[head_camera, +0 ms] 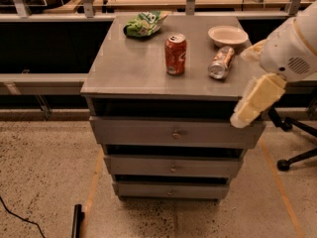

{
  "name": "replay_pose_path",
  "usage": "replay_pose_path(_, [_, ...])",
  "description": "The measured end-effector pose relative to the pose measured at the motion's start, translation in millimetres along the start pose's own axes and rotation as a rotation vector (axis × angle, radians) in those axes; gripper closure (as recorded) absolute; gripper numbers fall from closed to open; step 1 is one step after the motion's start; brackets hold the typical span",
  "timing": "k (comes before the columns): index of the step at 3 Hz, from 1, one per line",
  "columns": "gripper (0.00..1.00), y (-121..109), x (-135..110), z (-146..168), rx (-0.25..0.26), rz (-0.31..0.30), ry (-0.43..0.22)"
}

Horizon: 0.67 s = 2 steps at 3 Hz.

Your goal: Move coke can near green rice chip bag

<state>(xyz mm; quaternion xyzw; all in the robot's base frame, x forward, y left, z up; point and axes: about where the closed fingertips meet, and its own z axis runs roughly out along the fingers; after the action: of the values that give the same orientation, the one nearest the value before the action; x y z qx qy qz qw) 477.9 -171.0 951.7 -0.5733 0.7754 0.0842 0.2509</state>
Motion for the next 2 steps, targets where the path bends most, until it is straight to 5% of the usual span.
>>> replay_pose_path(1, [0.00, -24.7, -40.5, 43.6, -0.026, 0.060, -0.266])
replay_pose_path(2, [0.00, -49.0, -67.6, 67.0, 0.002, 0.158, -0.457])
